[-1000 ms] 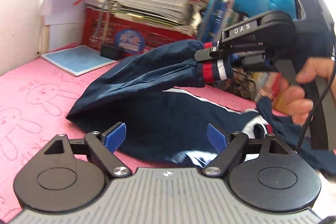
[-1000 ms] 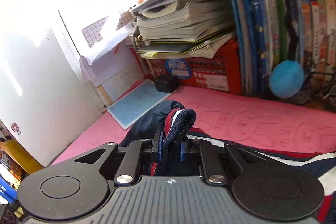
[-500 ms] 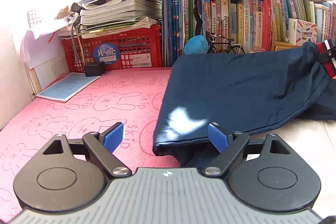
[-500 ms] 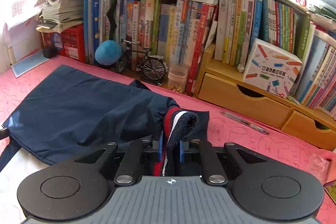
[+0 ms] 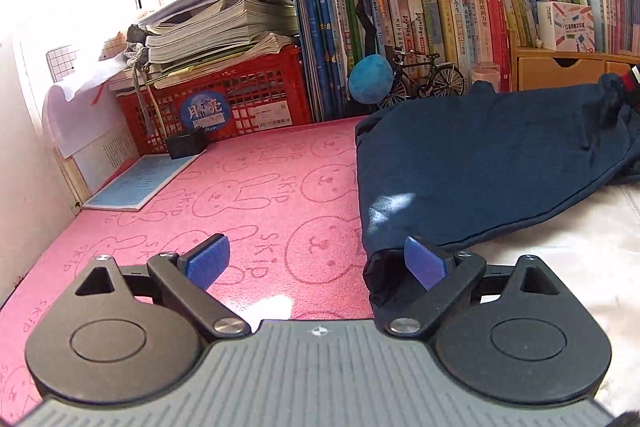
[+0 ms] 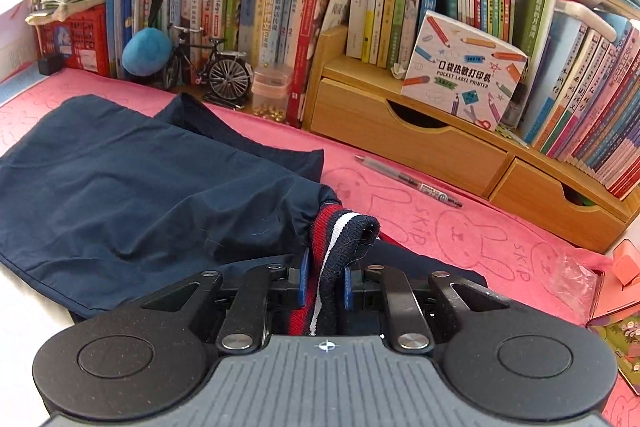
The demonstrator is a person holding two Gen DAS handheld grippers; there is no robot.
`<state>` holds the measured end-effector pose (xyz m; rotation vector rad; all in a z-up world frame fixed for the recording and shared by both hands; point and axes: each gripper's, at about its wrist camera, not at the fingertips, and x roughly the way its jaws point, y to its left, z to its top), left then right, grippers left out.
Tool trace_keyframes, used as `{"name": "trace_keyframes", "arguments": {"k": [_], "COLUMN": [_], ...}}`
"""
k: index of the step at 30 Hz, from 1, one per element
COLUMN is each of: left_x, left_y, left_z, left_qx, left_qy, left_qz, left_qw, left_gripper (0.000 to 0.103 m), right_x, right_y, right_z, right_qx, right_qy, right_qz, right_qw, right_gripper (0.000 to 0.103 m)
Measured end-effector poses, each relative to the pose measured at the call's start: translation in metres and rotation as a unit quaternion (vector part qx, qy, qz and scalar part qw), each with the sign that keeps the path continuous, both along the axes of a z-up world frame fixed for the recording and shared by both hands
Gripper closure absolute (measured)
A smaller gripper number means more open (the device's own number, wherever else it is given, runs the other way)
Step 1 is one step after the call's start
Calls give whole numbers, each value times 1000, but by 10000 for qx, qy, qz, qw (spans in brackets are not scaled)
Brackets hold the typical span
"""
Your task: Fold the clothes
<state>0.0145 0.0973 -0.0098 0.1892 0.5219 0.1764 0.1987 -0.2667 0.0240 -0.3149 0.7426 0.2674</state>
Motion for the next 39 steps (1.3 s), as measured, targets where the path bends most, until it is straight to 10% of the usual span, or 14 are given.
{"name": "trace_keyframes", "arguments": {"k": [7,11,15,20,24,28,31,33,36,39], "left_x": [6,-2,-8,23,61,100,123,143,176,204], "left_y": [-9,-10,12,54,86,103,90,84,82,81], "left_z": [-8,-13,-4,18,29,22,12,6,-6,-18], "left_qx": [340,589,414,-171,-1140,-2381,-1989,-1827,-2256,-2854], "left_qy": [177,220,79,15,209,563,728,834,1187,1463], "left_qz": [-190,-364,-419,-480,-622,-946,-884,-845,-794,-730], "left_qw": [9991,9974,9982,9987,9913,9650,9733,9760,9637,9444], "left_gripper": [5,5,3,2,2,3,3,3,4,7], "right_x": [18,18,-23,-121,-180,-205,-198,-181,-160,-169], "right_y": [-10,-10,3,54,134,218,254,267,279,283], "right_z": [-16,-32,-25,-35,-55,-84,-94,-95,-101,-116], "right_qx": [-134,-536,-1327,-1651,-1642,-1895,-1926,-1748,-1533,-1831], "right_qy": [74,88,-912,-2472,-2893,-2784,-2665,-2379,-2034,-2524], "right_qz": [-197,-199,109,1775,3175,4062,4071,3899,3683,3660], "right_qw": [9997,9983,9869,9382,8880,8495,8522,8722,8941,8768], "right_gripper": [82,60,30,11,22,35,44,70,87,94]}}
